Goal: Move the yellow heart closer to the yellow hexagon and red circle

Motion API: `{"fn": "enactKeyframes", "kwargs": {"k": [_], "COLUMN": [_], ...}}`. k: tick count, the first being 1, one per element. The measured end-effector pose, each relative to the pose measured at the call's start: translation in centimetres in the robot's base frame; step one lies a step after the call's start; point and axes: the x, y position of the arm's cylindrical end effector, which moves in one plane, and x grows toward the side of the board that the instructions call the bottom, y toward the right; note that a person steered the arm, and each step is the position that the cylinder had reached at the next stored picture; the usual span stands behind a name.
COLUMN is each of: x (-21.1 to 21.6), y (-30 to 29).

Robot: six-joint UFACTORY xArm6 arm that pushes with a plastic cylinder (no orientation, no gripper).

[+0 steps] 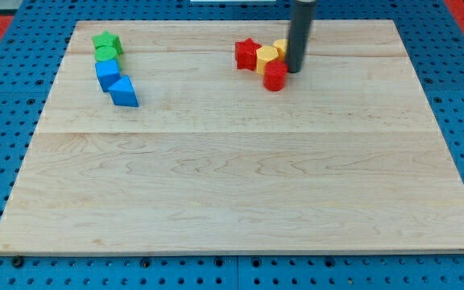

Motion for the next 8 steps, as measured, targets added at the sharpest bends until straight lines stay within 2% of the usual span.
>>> {"fn": "enactKeyframes", "kwargs": {"k": [1,2,3,4,5,6,7,8], "x": [0.5,1.9,1.4,-0.2,-5.1,-5.2,-3.5,-1.8], "y": [-3.7,0.5,4.9,11.7,10.7,5.6,0.2,-2.5]}}
